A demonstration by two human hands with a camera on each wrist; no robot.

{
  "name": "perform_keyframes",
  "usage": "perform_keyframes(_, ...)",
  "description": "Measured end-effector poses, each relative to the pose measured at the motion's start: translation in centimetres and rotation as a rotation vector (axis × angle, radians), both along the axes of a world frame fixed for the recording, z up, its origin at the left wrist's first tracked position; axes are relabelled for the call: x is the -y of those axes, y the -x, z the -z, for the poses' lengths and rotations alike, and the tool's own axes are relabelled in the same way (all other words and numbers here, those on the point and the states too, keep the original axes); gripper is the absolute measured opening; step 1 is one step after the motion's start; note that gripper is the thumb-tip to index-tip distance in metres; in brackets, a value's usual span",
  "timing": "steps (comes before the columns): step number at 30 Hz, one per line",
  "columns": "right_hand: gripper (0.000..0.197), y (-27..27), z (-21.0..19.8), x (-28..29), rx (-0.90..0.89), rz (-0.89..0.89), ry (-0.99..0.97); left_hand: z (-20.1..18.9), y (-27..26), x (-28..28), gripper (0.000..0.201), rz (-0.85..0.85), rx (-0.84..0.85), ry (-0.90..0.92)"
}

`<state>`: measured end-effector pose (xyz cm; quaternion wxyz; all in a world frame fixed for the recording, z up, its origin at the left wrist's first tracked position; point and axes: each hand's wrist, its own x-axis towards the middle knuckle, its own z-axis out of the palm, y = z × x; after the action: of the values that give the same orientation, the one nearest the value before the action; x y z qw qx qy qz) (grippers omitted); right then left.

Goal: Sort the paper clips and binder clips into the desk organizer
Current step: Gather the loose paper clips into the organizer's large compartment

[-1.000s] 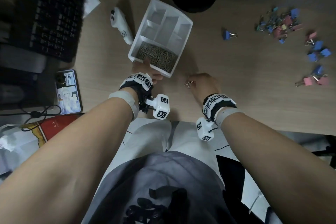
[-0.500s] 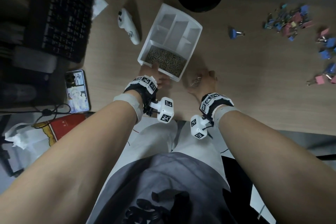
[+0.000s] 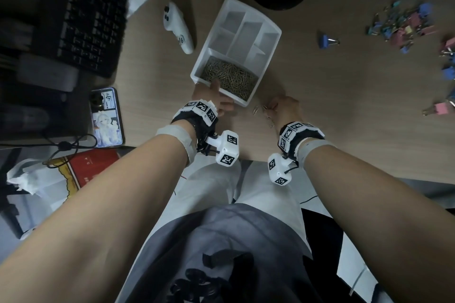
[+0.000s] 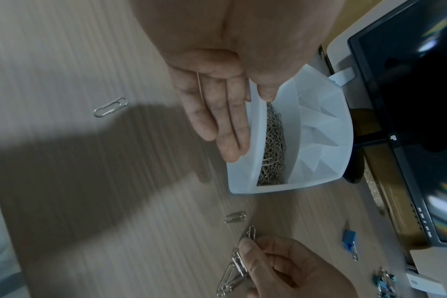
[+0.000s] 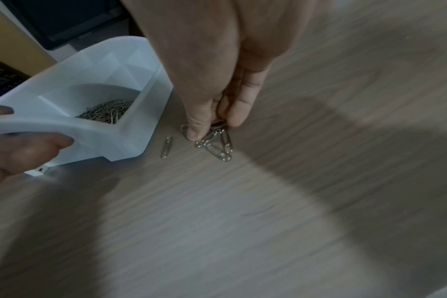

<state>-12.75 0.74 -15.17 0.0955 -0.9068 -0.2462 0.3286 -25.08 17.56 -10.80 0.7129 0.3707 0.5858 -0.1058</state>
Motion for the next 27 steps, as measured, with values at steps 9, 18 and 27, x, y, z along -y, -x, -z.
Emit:
perform_keyframes(9,0.011,-0.8,1.1,-0.9,0.080,-0.143,0.103,-1.0,0.2,-0.3,0.040,0.038,0.045,0.039)
perform_keyframes(18,0.024,-2.1,-0.7,-2.0,0.028,-0.164,0.145,-0.7,0.2,-0.2,0.041,0.011,0.025,0.008)
perform_keyframes(27,0.023,-1.2,-4.6,-6.2,-0.231,0.047,-0.371,0.5,0.0,0.2,0.058,-0.034,-0.044,-0.100)
